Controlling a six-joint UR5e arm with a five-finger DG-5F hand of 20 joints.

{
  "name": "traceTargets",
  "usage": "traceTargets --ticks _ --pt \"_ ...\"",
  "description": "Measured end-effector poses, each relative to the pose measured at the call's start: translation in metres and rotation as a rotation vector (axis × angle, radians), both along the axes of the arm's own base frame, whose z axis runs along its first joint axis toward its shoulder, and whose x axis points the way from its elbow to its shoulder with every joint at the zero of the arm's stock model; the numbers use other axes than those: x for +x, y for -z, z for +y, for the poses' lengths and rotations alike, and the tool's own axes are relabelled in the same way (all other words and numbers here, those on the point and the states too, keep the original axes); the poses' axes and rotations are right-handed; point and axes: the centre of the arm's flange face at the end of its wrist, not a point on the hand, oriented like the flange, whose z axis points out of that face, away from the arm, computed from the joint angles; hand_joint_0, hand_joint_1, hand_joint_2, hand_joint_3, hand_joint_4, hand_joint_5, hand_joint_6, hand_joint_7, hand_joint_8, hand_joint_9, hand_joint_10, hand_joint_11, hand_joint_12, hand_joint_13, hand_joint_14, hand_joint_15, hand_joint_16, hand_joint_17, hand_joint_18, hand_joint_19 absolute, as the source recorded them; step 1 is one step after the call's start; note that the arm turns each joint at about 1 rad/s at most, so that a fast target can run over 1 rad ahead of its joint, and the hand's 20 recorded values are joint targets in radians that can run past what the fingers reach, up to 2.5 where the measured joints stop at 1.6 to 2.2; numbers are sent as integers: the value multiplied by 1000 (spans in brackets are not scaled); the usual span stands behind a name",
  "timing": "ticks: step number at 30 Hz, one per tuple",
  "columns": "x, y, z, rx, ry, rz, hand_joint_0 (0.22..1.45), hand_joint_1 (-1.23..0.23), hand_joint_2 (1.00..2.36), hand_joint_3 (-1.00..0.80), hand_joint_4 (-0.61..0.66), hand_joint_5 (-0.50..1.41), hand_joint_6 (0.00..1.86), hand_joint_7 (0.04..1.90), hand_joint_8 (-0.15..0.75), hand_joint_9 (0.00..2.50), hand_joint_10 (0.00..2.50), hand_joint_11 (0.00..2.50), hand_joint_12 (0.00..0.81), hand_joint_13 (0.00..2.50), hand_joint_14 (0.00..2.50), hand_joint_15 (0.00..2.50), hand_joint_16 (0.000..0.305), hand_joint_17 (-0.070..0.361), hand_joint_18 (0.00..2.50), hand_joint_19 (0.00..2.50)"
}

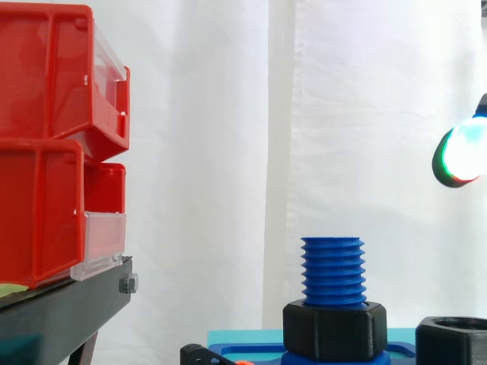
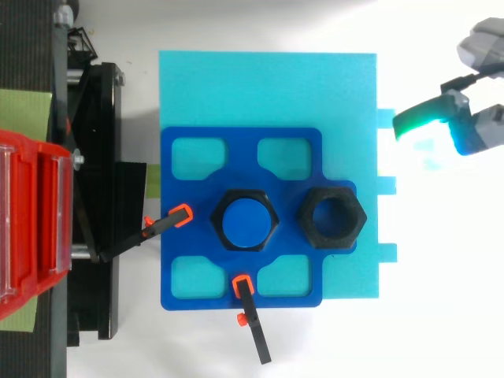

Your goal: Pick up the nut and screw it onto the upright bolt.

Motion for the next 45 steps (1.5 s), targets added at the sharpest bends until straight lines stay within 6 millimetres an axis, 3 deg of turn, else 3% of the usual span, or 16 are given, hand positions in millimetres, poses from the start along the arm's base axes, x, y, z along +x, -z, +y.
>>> traceTargets --ticks 17,28,33,37,45 --pt "26 36 26 -109 52 -9 341 -624 1000 -500 105 -300 501 598 234 0 0 0 403 0 0 0 65 145 0 0" --pt "30 37 43 -181 137 -35 351 -606 1000 -500 102 -300 501 603 232 0 0 0 400 0 0 0 64 144 0 0" --pt "37 53 55 -194 158 -36 351 -605 1000 -500 102 -300 501 601 233 0 0 0 400 0 0 0 64 144 0 0" --pt "42 65 62 -189 190 -48 339 -760 1000 -500 86 -300 501 583 219 0 0 0 395 0 0 0 64 143 0 0" --pt "48 72 76 -191 225 -80 328 -782 1000 -500 48 -300 501 573 208 0 0 0 393 0 0 0 65 147 0 0"
